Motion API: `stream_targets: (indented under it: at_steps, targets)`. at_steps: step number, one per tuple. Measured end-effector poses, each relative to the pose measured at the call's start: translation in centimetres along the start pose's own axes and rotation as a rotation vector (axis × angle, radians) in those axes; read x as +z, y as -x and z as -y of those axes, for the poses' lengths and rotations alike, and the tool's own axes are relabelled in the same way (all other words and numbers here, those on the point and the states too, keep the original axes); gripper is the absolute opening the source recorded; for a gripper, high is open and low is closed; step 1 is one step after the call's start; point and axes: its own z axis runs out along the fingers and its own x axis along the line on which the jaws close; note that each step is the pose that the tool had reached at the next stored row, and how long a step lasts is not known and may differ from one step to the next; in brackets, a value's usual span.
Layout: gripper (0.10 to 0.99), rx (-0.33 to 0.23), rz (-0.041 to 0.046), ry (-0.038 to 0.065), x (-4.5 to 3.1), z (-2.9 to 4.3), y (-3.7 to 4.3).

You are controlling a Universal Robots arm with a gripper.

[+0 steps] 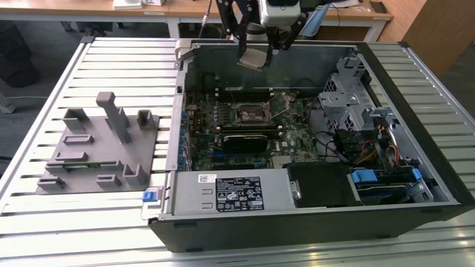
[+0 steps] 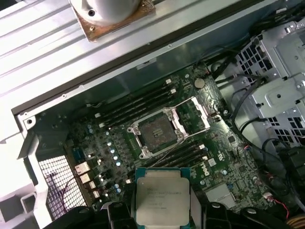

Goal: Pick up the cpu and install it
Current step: 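Place the cpu into insertion slot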

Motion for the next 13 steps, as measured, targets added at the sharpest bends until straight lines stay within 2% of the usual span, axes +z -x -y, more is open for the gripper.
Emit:
stream_targets:
  at_steps: [13]
  targets:
    - [0.541,0.181,0.0175,0.003,0.23,-0.01,-0.01]
